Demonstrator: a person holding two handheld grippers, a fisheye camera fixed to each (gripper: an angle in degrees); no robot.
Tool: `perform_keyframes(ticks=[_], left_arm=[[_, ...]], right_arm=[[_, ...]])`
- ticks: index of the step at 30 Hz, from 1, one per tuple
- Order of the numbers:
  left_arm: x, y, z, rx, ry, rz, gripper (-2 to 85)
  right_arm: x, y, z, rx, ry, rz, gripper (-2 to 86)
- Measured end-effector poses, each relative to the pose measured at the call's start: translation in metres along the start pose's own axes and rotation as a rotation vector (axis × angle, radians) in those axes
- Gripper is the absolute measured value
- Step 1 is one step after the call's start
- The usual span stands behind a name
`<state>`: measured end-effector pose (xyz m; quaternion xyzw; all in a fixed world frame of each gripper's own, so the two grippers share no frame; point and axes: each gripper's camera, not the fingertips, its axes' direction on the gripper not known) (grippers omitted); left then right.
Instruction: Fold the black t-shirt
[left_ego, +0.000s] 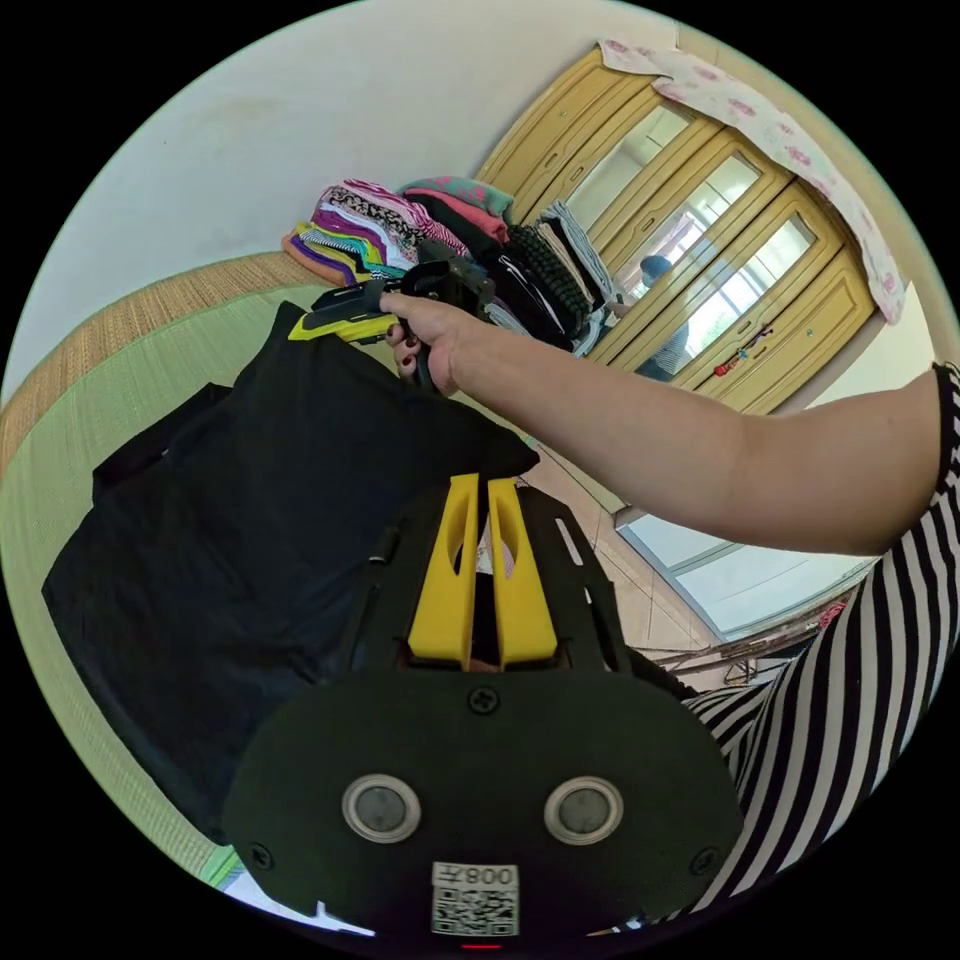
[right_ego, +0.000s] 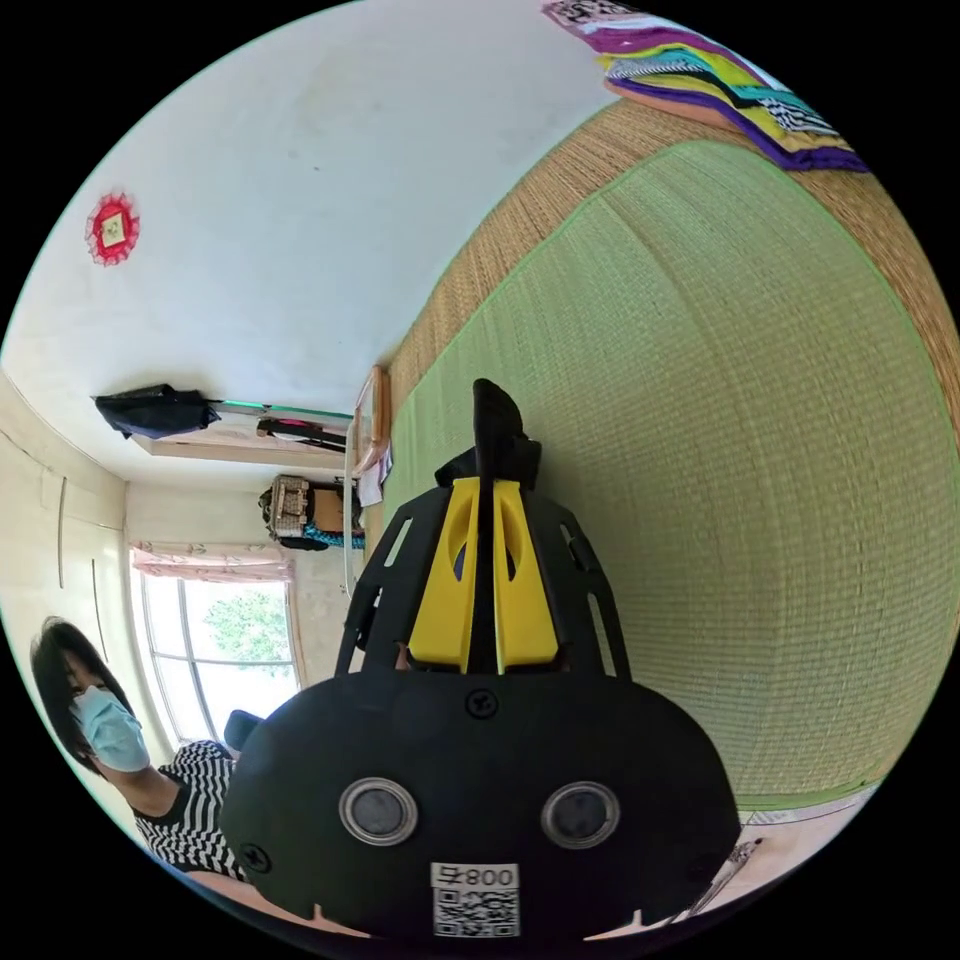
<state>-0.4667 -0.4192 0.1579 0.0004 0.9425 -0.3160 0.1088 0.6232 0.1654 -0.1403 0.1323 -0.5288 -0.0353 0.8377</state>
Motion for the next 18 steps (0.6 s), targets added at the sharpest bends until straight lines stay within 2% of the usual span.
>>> perform_keyframes(ticks=[9, 18], left_arm=[[0.002, 0.044, -0.131, 0.123, -0.008, -0.146, 1.3], [-0.030, 0.132, -0.250, 0.214, -0.027, -0.513, 1.2]], right_arm=[[-0.060, 0.028, 0.080, 0.027, -0.026, -0.110, 1.9], [-0.113, 0.054, 0.207, -0.035, 0.015, -0.217, 2.0]])
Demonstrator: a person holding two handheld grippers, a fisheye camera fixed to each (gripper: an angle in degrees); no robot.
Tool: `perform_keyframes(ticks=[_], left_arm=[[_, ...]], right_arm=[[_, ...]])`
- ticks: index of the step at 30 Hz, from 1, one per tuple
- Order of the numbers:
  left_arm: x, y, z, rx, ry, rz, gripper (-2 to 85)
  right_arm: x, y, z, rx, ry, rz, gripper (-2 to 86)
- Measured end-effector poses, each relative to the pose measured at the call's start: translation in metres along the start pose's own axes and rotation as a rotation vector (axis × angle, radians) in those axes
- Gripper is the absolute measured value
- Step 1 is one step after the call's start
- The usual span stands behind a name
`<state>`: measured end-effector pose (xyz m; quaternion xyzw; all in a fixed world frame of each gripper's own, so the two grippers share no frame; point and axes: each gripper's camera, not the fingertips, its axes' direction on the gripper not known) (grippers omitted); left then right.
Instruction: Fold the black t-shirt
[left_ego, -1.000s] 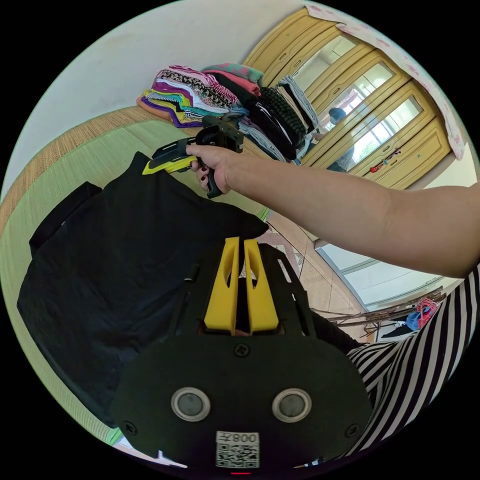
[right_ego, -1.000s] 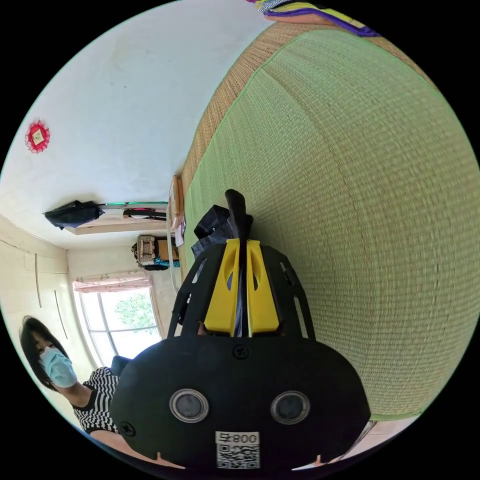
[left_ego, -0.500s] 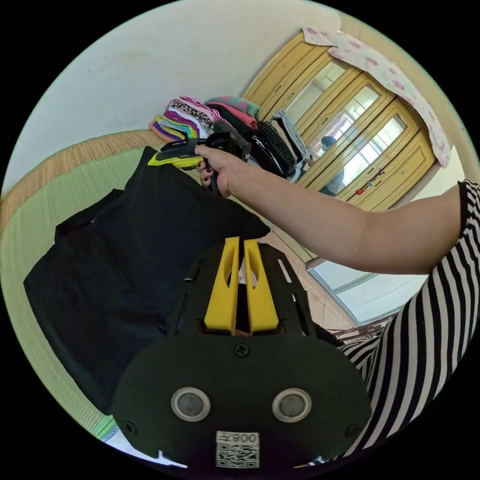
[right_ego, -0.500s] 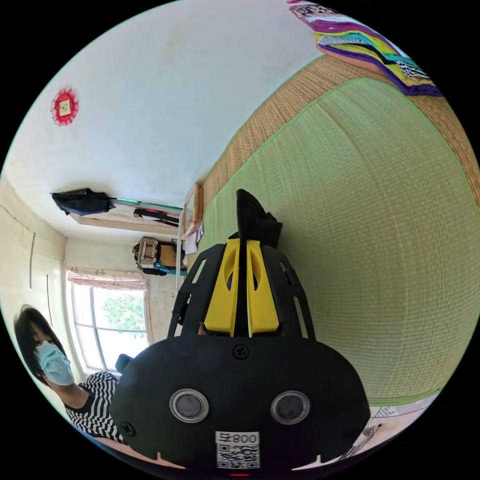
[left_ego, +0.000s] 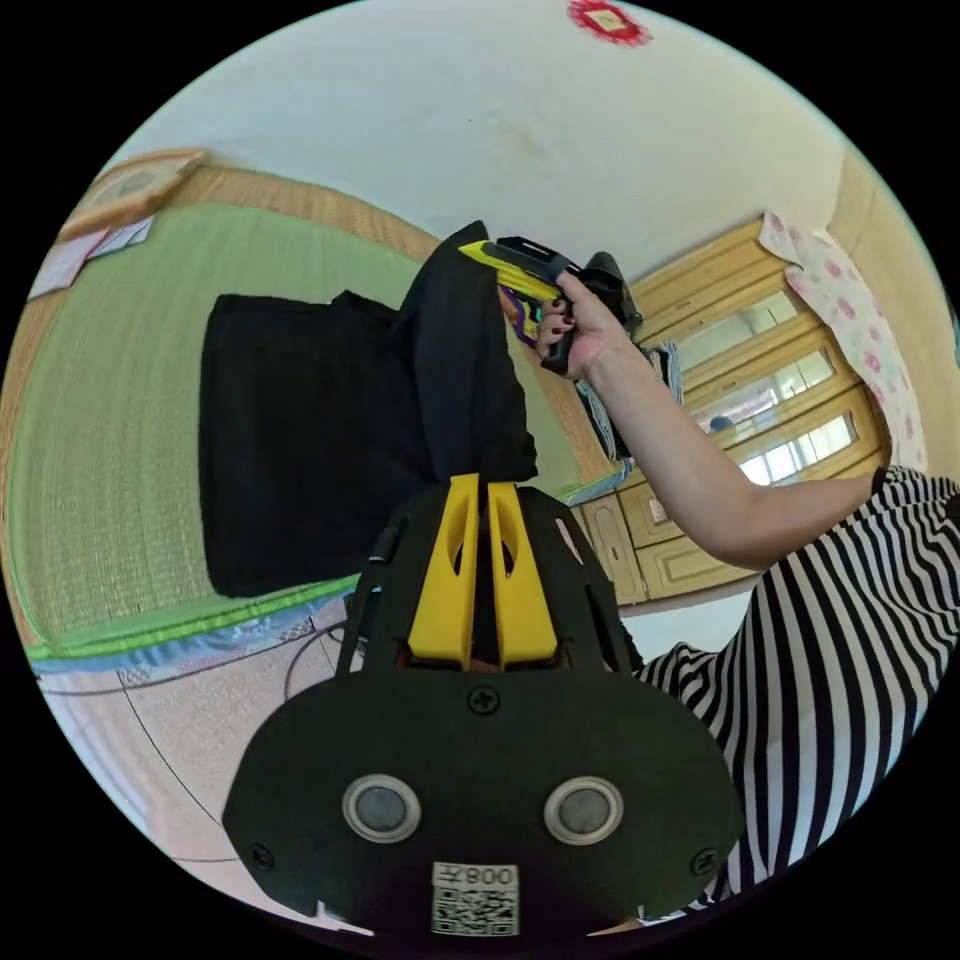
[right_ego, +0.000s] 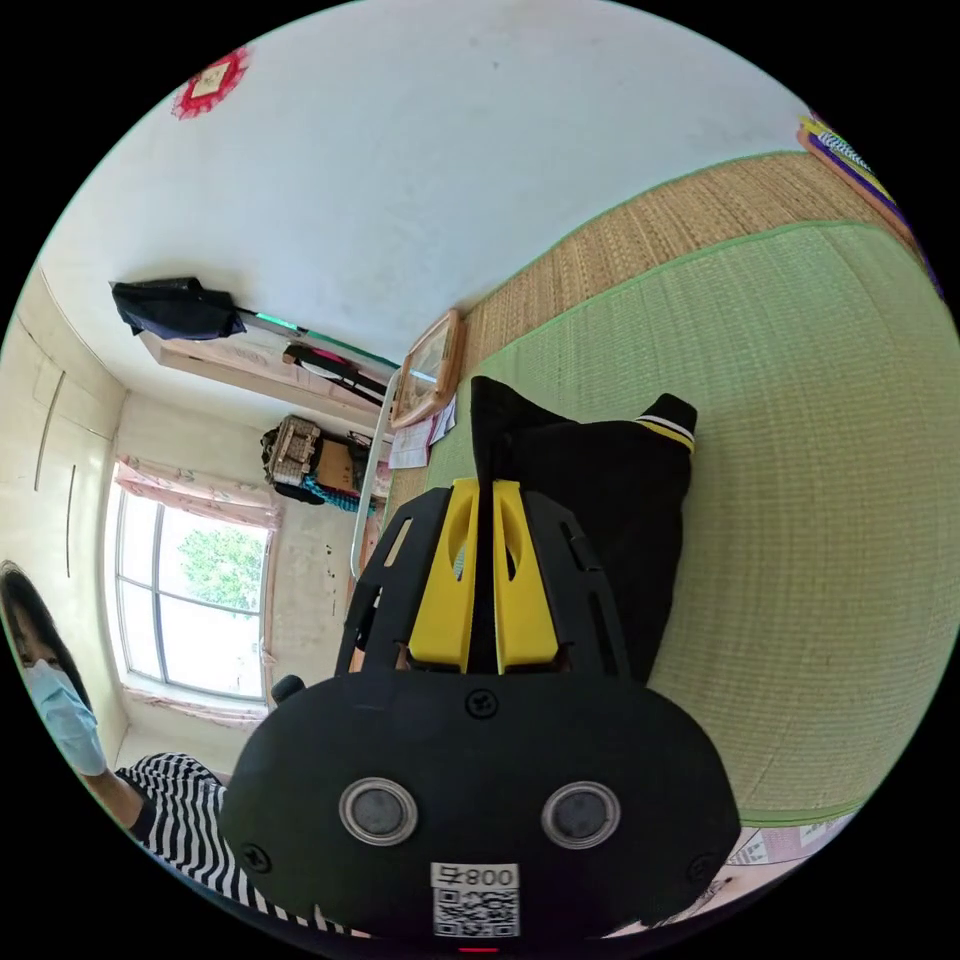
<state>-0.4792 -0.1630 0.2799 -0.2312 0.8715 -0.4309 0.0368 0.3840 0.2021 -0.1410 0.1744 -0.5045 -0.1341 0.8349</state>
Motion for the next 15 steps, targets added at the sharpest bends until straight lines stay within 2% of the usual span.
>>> perform_keyframes(ticks=[8, 15], left_arm=[[-0.036, 0.017, -0.075, 0.069, 0.045, -0.257, 1.1], [-0.046, 0.021, -0.118, 0.108, 0.083, -0.399, 1.1]], right_arm=[[-0.018, -0.004, 0.123, -0.099, 0.108, -0.038, 2.0], [-0.018, -0.013, 0.204, -0.189, 0.199, -0.070, 2.0]])
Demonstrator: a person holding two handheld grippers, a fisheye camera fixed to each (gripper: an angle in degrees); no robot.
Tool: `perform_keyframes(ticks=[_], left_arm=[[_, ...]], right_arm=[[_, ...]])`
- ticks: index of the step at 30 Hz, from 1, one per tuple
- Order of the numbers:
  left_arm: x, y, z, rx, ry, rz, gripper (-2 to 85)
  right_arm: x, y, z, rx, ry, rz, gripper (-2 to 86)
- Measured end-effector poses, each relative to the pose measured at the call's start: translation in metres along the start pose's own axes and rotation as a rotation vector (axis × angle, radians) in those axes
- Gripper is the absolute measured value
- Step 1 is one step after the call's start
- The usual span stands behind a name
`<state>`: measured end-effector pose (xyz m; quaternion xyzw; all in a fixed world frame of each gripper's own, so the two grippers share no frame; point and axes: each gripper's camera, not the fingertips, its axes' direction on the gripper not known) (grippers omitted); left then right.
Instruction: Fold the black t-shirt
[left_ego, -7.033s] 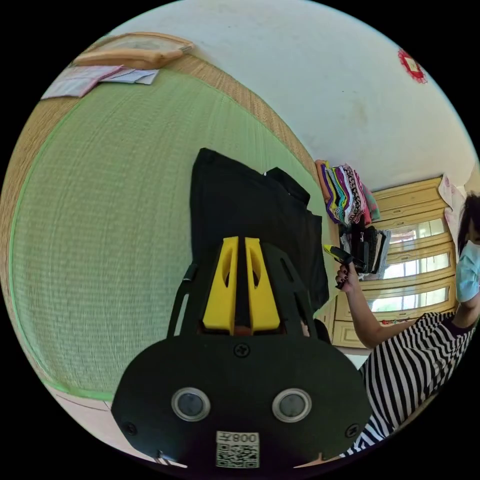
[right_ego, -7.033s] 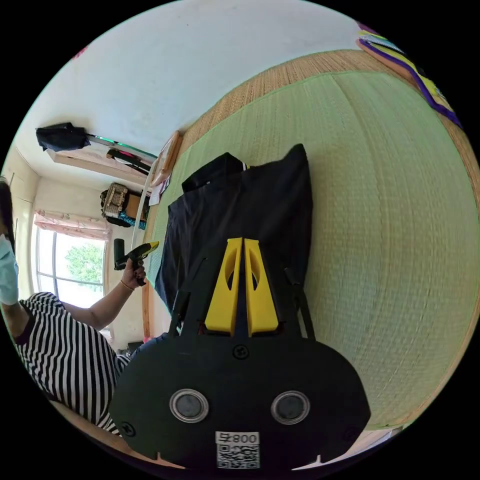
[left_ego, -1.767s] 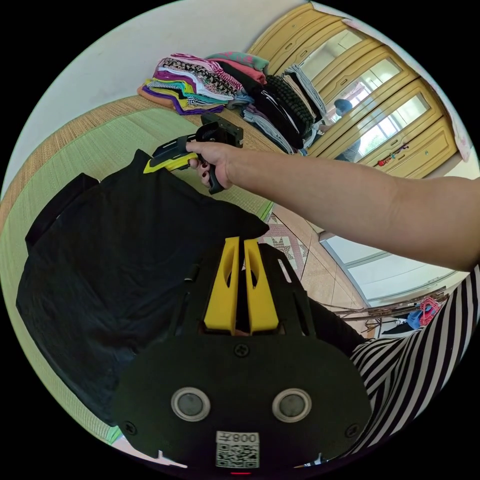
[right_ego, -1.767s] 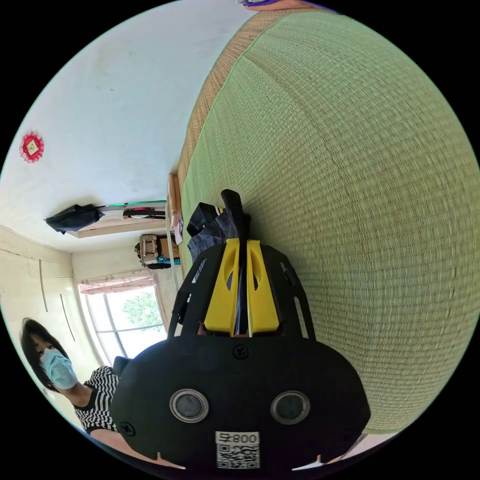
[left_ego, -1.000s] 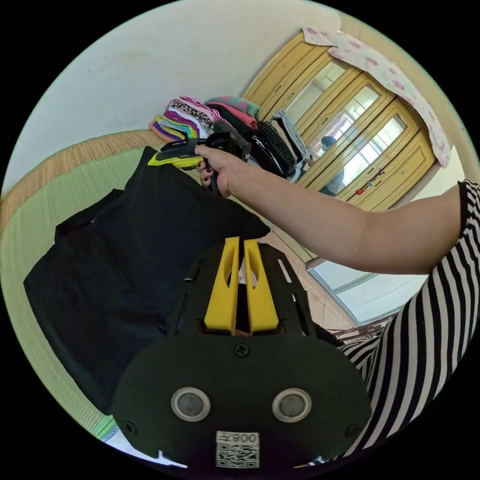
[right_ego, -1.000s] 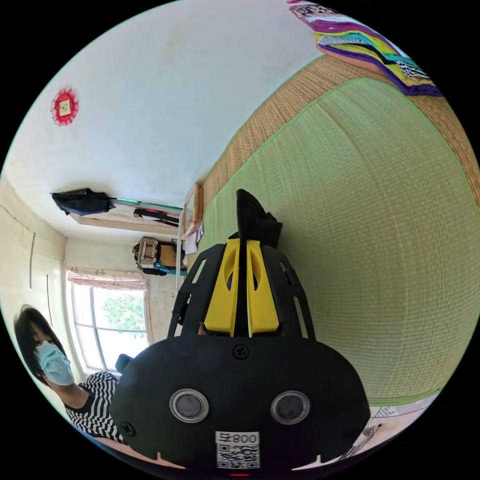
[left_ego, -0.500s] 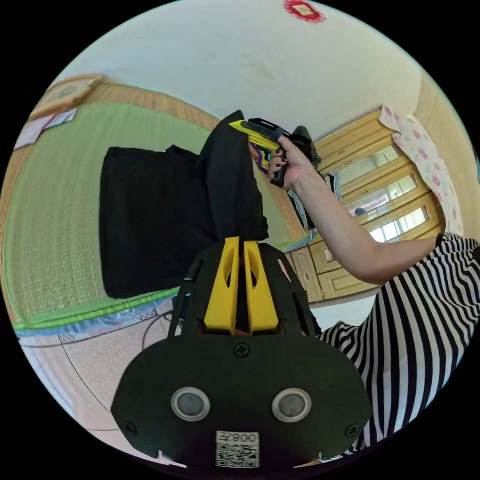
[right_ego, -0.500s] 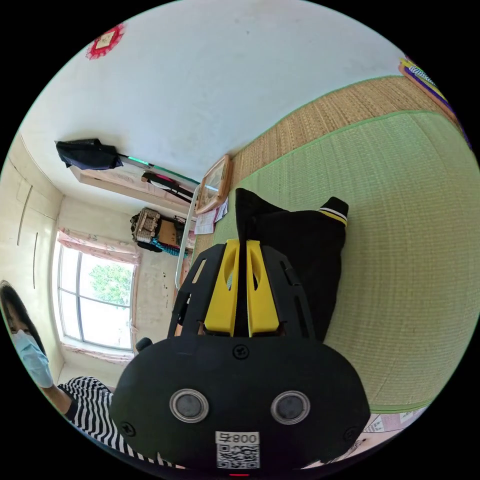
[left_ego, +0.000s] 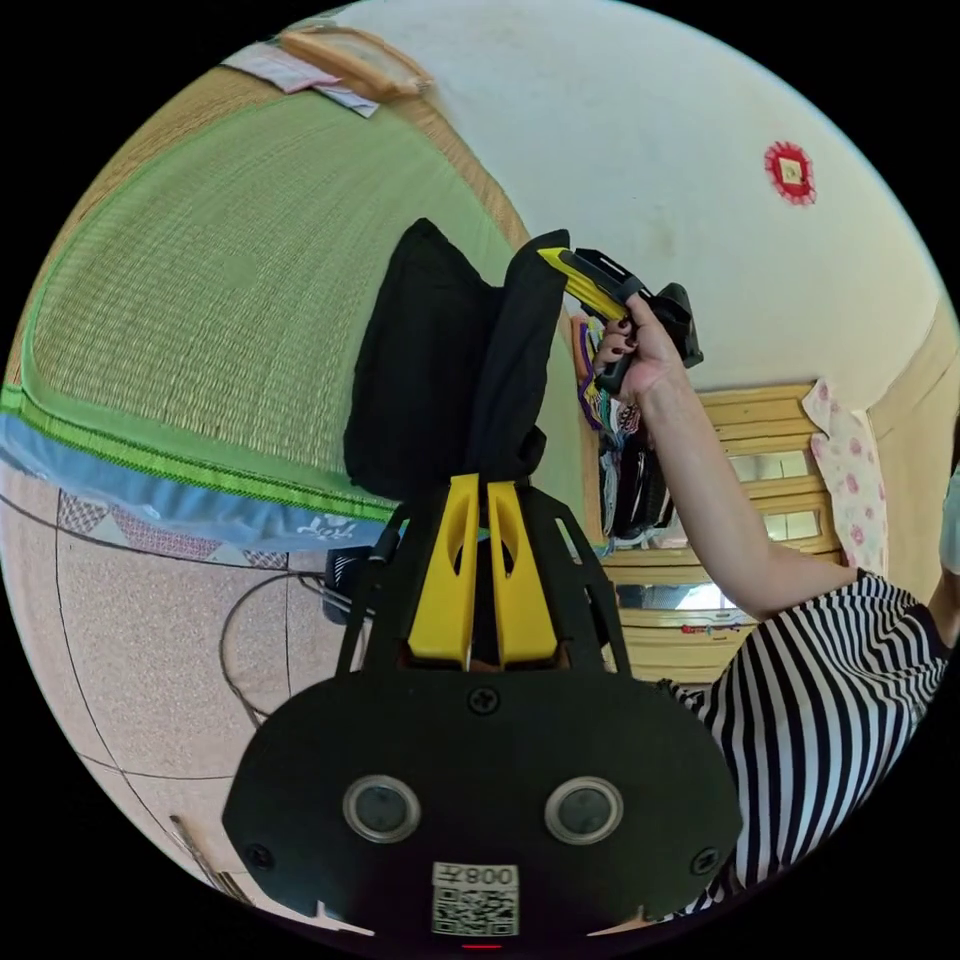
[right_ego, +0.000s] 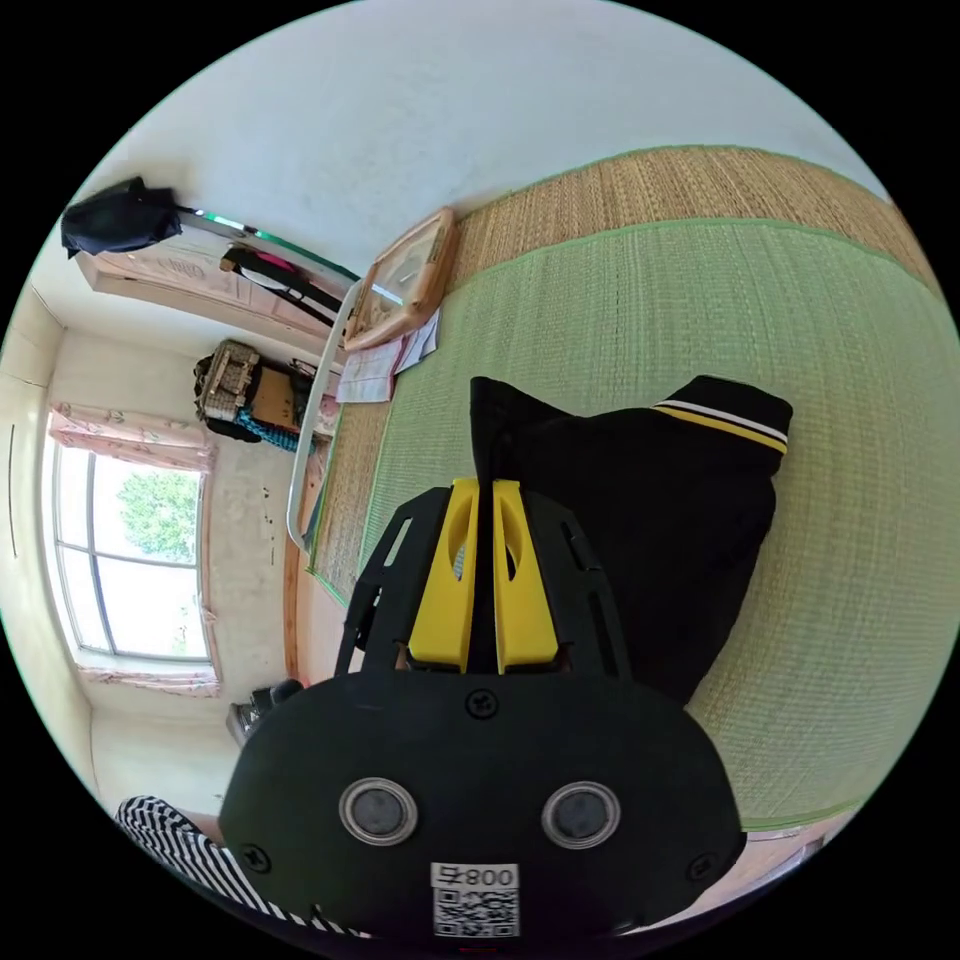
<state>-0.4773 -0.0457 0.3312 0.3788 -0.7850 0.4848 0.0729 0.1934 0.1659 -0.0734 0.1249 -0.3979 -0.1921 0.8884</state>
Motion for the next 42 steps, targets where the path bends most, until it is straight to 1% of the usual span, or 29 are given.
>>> perform_keyframes(ticks=[7, 11, 20, 33, 37, 42], left_arm=[[-0.001, -0.007, -0.040, 0.015, 0.020, -0.107, 1.1], [-0.009, -0.006, -0.054, 0.024, 0.069, -0.205, 1.1], [-0.007, -0.006, -0.087, 0.041, 0.154, -0.300, 1.2], [0.019, 0.001, -0.125, 0.055, 0.194, -0.316, 1.2], [0.028, 0.005, -0.134, 0.058, 0.192, -0.311, 1.2], [0.041, 0.011, -0.144, 0.055, 0.177, -0.295, 1.1]], right_arm=[[0.000, -0.026, 0.065, -0.089, 0.061, -0.043, 2.1], [0.013, -0.040, 0.099, -0.145, 0.071, -0.041, 2.3], [0.040, -0.072, 0.147, -0.256, 0.096, -0.063, 3.7], [0.080, -0.086, 0.129, -0.237, -0.045, -0.157, 6.3], [0.093, -0.089, 0.116, -0.219, -0.136, -0.176, 6.3], [0.104, -0.097, 0.115, -0.228, -0.110, -0.181, 4.9]])
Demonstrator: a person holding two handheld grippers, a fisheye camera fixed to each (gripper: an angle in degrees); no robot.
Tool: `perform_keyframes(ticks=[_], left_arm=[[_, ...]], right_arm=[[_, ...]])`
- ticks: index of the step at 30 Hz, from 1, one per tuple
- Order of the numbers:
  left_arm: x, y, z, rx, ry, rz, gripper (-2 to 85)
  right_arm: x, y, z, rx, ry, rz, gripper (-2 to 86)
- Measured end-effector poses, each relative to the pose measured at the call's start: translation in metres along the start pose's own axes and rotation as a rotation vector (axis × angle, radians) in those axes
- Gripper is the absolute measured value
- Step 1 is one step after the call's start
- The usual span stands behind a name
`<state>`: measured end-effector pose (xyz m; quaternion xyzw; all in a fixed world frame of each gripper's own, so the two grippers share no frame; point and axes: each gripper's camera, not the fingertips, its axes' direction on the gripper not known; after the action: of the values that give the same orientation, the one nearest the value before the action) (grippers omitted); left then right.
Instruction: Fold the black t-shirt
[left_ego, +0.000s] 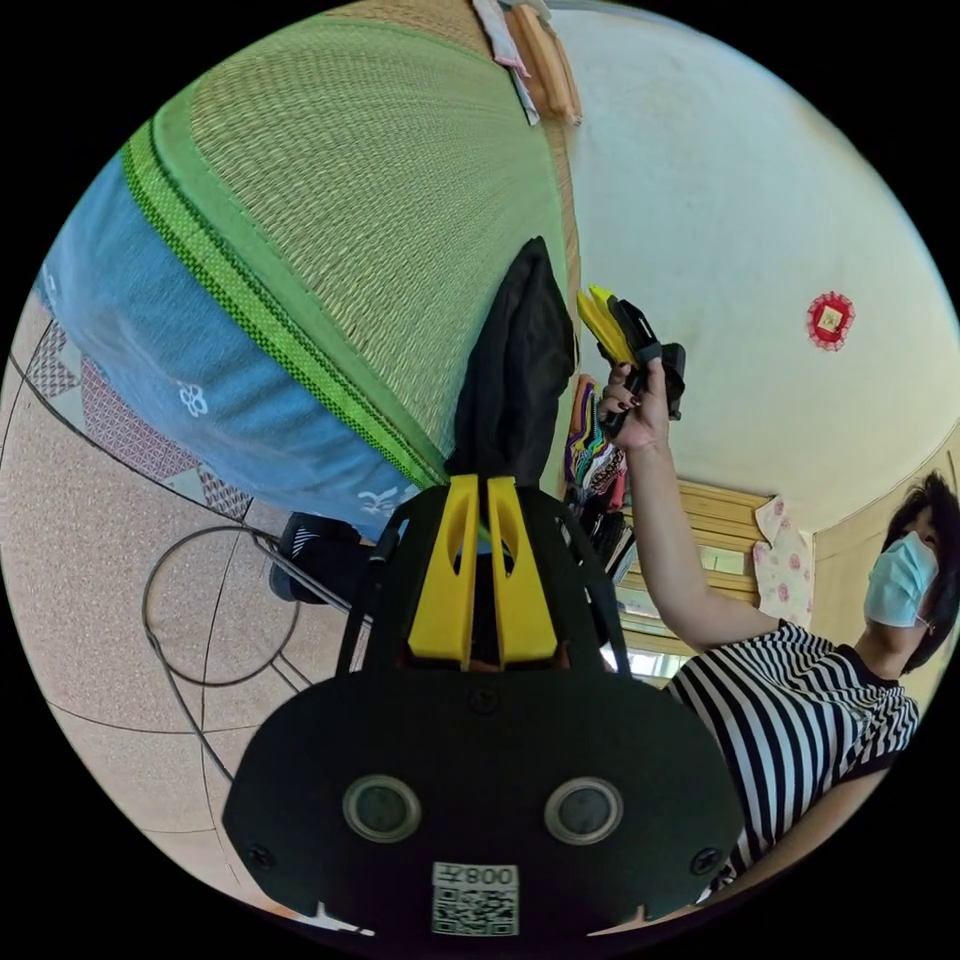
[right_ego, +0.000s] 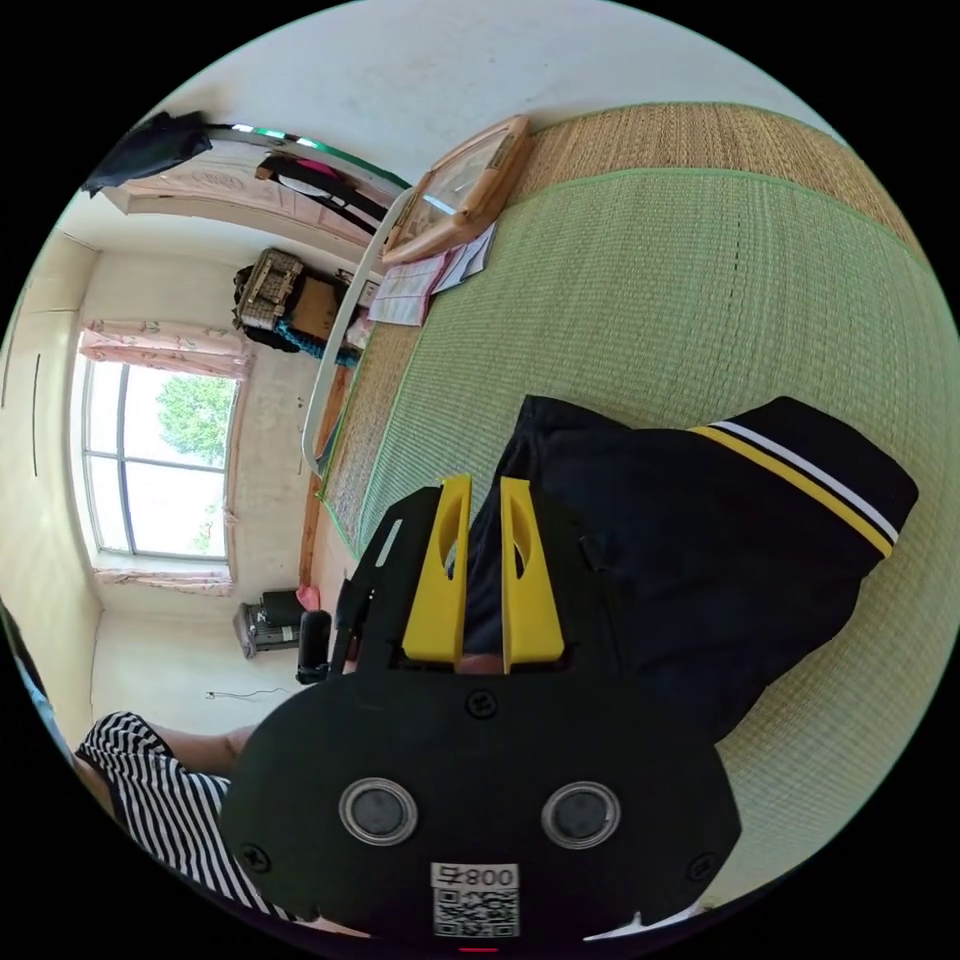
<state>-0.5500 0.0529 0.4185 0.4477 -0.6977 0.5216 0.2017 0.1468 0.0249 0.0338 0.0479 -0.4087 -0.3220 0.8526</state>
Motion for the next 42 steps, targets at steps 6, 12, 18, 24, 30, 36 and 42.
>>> perform_keyframes(ticks=[6, 12, 18, 24, 30, 36, 42], left_arm=[[0.017, 0.018, -0.011, -0.007, -0.073, 0.033, 0.5], [0.036, 0.034, -0.013, -0.031, -0.107, 0.076, 0.2], [0.055, 0.033, -0.001, -0.053, -0.132, 0.149, 0.1], [0.056, 0.029, 0.017, -0.043, -0.168, 0.161, 0.1], [0.042, 0.031, 0.030, -0.040, -0.232, 0.128, 0.0], [0.035, 0.031, 0.040, -0.041, -0.250, 0.124, 0.0], [0.041, 0.036, 0.044, -0.033, -0.266, 0.137, 0.0]], right_arm=[[0.023, -0.021, 0.011, -0.046, 0.075, 0.064, 1.1], [0.044, -0.037, 0.021, -0.113, 0.155, 0.089, 0.1], [0.060, -0.037, 0.008, -0.098, 0.089, 0.093, -0.1], [0.060, -0.020, -0.023, -0.063, 0.093, 0.043, 0.0], [0.045, 0.053, -0.049, -0.096, -0.054, -0.060, 0.1], [0.041, 0.125, -0.016, -0.274, -0.083, -0.048, 0.0], [0.031, 0.142, -0.042, -0.227, -0.076, -0.047, 0.0]])
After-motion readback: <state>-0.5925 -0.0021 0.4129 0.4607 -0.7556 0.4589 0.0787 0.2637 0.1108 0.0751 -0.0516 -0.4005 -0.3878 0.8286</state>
